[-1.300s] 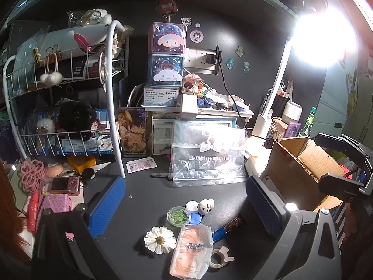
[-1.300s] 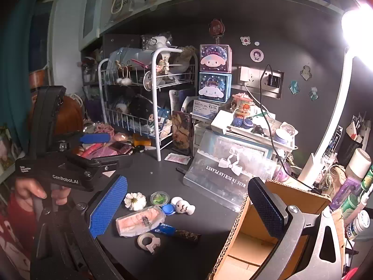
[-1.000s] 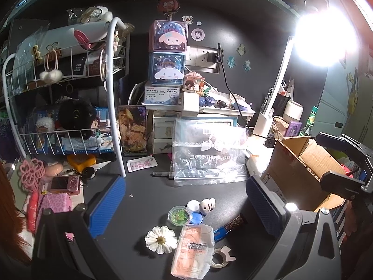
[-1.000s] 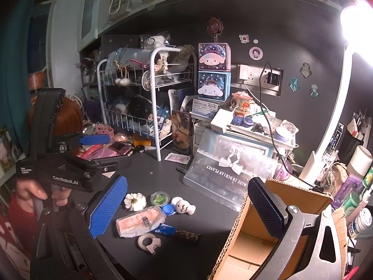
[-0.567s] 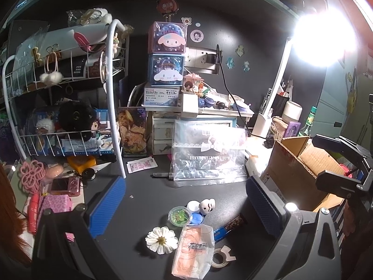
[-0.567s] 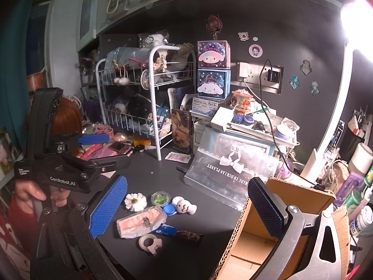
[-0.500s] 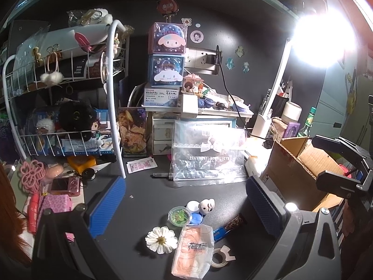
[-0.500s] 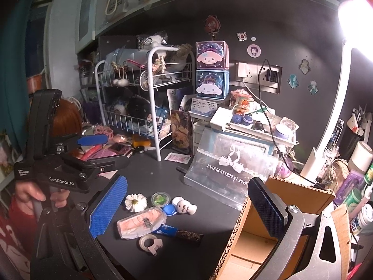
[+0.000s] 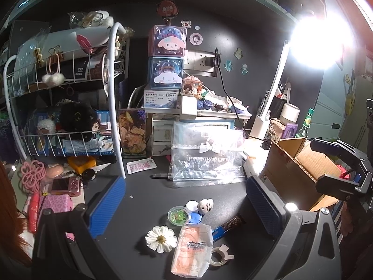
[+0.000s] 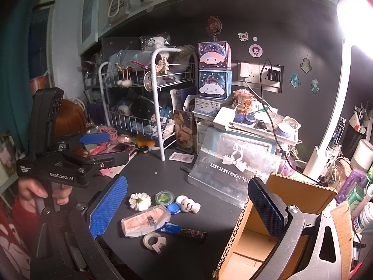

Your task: Organize objects

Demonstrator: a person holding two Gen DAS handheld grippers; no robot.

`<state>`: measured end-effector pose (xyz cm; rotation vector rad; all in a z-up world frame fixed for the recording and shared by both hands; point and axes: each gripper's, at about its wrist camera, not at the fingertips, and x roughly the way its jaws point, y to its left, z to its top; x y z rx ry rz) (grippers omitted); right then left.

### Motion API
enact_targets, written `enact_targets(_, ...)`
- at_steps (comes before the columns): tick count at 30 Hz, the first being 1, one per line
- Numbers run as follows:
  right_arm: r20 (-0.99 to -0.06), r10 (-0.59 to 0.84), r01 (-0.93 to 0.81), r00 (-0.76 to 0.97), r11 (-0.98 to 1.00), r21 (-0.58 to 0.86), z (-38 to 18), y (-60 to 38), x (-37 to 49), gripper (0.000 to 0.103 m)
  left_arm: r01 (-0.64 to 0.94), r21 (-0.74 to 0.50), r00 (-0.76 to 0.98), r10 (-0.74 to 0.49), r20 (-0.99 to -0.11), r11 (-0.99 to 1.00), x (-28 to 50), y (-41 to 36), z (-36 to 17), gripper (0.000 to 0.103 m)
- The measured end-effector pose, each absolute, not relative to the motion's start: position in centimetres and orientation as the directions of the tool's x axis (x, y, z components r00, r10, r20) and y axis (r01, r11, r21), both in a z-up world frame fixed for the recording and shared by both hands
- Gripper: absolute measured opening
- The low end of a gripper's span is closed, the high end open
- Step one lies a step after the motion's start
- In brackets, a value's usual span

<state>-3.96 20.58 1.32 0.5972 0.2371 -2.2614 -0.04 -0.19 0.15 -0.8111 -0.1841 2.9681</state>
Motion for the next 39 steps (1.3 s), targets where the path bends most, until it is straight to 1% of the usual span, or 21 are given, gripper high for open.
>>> enact_targets(4,-0.494,-0.638,0.73,-0.59,-0.683,0.01,1.4,20.5,-3.8,0.103,-0.035,-0.138,-0.861,0.1,-0.499,-0.99,0.1,-0.2,0.1,0.103)
enact_targets(12,-0.478,-0.64,0.728,-0.601,-0.685,0.003,1.6,21.1,-3.5,0.103,-0.035,-0.137,-0.863,0.099,-0.496,-0.99,0.1,-0.1,0.1,0.103)
enact_targets(19,-0.407,-0.607,0.699,-0.682,-0.705,-0.121,1.6,20.8,-1.1,0.103,-0.03,-0.135,-0.862,0.094,-0.498,-0.99,0.3,-0.3,0.0,0.103)
enact_targets(22,-0.414,-0.629,0.723,-0.657,-0.681,-0.113,1.8,20.2,-0.6,0.103,-0.026,-0.142,-0.864,0.094,-0.495,-0.99,0.4,-0.8,0.0,0.103)
enact_targets(26,-0.372,-0.622,0.708,-0.689,-0.686,-0.164,1.6,19.1,0.9,0.103,-0.013,-0.128,-0.87,0.075,-0.487,-0.992,0.4,-1.8,-0.4,0.103)
enact_targets(28,-0.38,-0.64,0.73,-0.668,-0.663,-0.166,1.1,18.2,1.4,0.103,0.0,-0.115,-0.868,0.057,-0.494,-0.993,0.3,-2.5,-0.9,0.103)
enact_targets(30,-0.397,-0.659,0.755,-0.639,-0.636,-0.159,0.3,17.0,1.9,0.098,0.008,-0.121,-0.863,0.054,-0.503,-0.993,0.2,-3.5,-1.6,0.103)
enact_targets(32,-0.428,-0.674,0.781,-0.602,-0.608,-0.141,-1.3,15.7,2.3,0.077,0.002,-0.143,-0.859,0.071,-0.508,-0.99,0.0,-4.4,-2.4,0.103)
enact_targets(33,-0.444,-0.68,0.792,-0.583,-0.597,-0.126,-2.1,15.3,2.4,0.073,-0.001,-0.154,-0.856,0.081,-0.511,-0.988,0.0,-4.8,-2.8,0.103)
enact_targets(36,-0.513,-0.685,0.816,-0.517,-0.576,-0.053,-5.6,14.2,2.0,0.071,-0.024,-0.17,-0.845,0.111,-0.523,-0.985,-0.1,-5.8,-4.2,0.103)
enact_targets(38,-0.568,-0.673,0.817,-0.474,-0.577,0.001,-8.4,13.9,1.4,0.059,-0.031,-0.152,-0.828,0.111,-0.549,-0.988,-0.4,-6.0,-5.2,0.103)
enact_targets(39,-0.594,-0.661,0.811,-0.458,-0.584,0.025,-9.8,13.9,1.0,0.057,-0.034,-0.144,-0.82,0.11,-0.562,-0.989,-0.5,-6.1,-5.7,0.103)
